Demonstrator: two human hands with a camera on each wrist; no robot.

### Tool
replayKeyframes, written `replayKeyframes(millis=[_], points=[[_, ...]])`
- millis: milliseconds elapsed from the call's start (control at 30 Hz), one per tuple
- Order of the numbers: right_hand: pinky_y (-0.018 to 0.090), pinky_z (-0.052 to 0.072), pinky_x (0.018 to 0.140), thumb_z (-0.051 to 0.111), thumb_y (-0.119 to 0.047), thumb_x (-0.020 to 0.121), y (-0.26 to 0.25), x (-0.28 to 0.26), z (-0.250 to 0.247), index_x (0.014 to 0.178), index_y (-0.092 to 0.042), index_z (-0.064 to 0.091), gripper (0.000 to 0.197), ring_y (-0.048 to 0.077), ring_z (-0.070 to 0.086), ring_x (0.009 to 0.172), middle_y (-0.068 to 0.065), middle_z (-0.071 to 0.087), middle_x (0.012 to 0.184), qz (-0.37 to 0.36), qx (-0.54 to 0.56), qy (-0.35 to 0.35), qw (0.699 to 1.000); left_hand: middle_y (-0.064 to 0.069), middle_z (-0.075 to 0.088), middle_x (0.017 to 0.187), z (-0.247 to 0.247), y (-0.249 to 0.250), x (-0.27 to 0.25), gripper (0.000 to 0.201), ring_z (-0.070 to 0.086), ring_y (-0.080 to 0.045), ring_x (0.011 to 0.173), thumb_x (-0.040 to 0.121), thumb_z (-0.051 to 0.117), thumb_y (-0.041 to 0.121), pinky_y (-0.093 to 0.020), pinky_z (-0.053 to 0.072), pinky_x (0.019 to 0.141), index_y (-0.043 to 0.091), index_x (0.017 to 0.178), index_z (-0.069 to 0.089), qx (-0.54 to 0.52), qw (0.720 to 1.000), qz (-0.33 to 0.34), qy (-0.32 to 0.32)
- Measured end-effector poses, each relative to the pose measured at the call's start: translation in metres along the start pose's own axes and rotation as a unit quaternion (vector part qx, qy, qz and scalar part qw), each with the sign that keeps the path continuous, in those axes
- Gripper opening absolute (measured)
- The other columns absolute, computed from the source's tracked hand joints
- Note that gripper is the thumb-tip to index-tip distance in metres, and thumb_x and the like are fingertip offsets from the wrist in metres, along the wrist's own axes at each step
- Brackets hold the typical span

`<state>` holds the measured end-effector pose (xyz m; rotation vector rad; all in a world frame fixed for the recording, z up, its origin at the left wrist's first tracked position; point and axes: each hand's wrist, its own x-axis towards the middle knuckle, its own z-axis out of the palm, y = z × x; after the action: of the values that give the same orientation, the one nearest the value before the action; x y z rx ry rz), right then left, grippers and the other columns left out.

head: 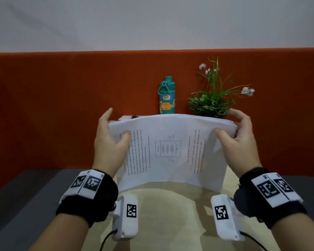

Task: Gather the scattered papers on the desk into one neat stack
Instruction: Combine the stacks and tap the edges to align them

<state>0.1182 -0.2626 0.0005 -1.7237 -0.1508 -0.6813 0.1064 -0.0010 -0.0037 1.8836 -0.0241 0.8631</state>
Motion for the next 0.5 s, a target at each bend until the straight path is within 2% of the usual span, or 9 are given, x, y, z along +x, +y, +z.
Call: replayKeyframes(millis=[67, 100, 167, 200, 267, 400, 500], points=[[0.028, 0.05, 0.068, 0.057, -0.02, 0.09, 0.005, -0.002, 0.004, 0.123, -0.025, 0.047, 0.035, 0.013, 0.062, 0.095, -0.006, 0.059, 0.104, 0.067, 0.053, -0.019, 0.996, 0.011, 0.053, 0.106, 0.003, -0.004, -0.005, 0.063, 0.058, 0.001, 0.083, 0.09, 0.06, 0.013, -0.006, 0.047, 0.051, 0.026, 0.143, 0.028, -0.126, 0.987, -0.097, -0.014], [0.033, 0.051, 0.071, 0.056, -0.021, 0.09, 0.008, -0.004, 0.006, 0.117, -0.024, 0.052, 0.028, 0.018, 0.062, 0.097, -0.001, 0.062, 0.105, 0.096, 0.066, -0.029, 0.993, 0.005, 0.058, 0.107, 0.006, -0.009, -0.007, 0.053, 0.061, -0.002, 0.081, 0.09, 0.061, 0.013, -0.01, 0.049, 0.052, 0.023, 0.135, 0.035, -0.173, 0.975, -0.137, -0.017], [0.042, 0.051, 0.078, 0.055, -0.022, 0.09, 0.012, -0.007, 0.01, 0.104, -0.025, 0.058, 0.014, 0.025, 0.063, 0.098, 0.006, 0.065, 0.106, 0.124, 0.069, -0.029, 0.989, -0.004, 0.066, 0.105, 0.011, -0.015, -0.01, 0.02, 0.067, -0.011, 0.082, 0.091, 0.06, 0.015, -0.023, 0.051, 0.058, 0.02, 0.11, 0.053, -0.191, 0.963, -0.186, -0.021], [0.042, 0.051, 0.078, 0.055, -0.021, 0.091, 0.012, -0.009, 0.009, 0.099, -0.026, 0.058, 0.01, 0.025, 0.064, 0.096, 0.006, 0.066, 0.105, 0.123, 0.072, -0.023, 0.99, -0.004, 0.069, 0.101, 0.011, -0.016, -0.011, 0.009, 0.068, -0.014, 0.083, 0.091, 0.059, 0.017, -0.026, 0.052, 0.06, 0.022, 0.098, 0.057, -0.186, 0.963, -0.195, -0.02], [0.035, 0.051, 0.07, 0.056, -0.019, 0.09, 0.01, -0.01, 0.006, 0.094, -0.027, 0.058, 0.009, 0.02, 0.064, 0.088, 0.004, 0.066, 0.099, 0.102, 0.084, -0.006, 0.991, -0.001, 0.07, 0.093, 0.009, -0.016, -0.012, 0.009, 0.069, -0.013, 0.079, 0.092, 0.058, 0.017, -0.027, 0.052, 0.06, 0.026, 0.088, 0.059, -0.183, 0.966, -0.182, -0.016], [0.027, 0.044, 0.062, 0.058, -0.016, 0.089, 0.01, -0.017, -0.001, 0.088, -0.027, 0.058, 0.011, 0.013, 0.061, 0.078, -0.003, 0.064, 0.086, 0.08, 0.091, -0.007, 0.993, 0.003, 0.069, 0.084, 0.004, -0.014, -0.014, 0.01, 0.07, -0.003, 0.059, 0.089, 0.06, 0.015, -0.018, 0.051, 0.048, 0.024, 0.092, 0.058, -0.193, 0.964, -0.178, -0.032], [0.025, 0.043, 0.06, 0.06, -0.014, 0.089, 0.01, -0.019, 0.002, 0.089, -0.029, 0.058, 0.015, 0.012, 0.061, 0.078, -0.003, 0.065, 0.087, 0.079, 0.081, -0.017, 0.993, 0.003, 0.069, 0.085, 0.005, -0.014, -0.012, 0.012, 0.071, -0.004, 0.061, 0.088, 0.062, 0.012, -0.017, 0.051, 0.047, 0.024, 0.09, 0.059, -0.191, 0.964, -0.181, -0.037]])
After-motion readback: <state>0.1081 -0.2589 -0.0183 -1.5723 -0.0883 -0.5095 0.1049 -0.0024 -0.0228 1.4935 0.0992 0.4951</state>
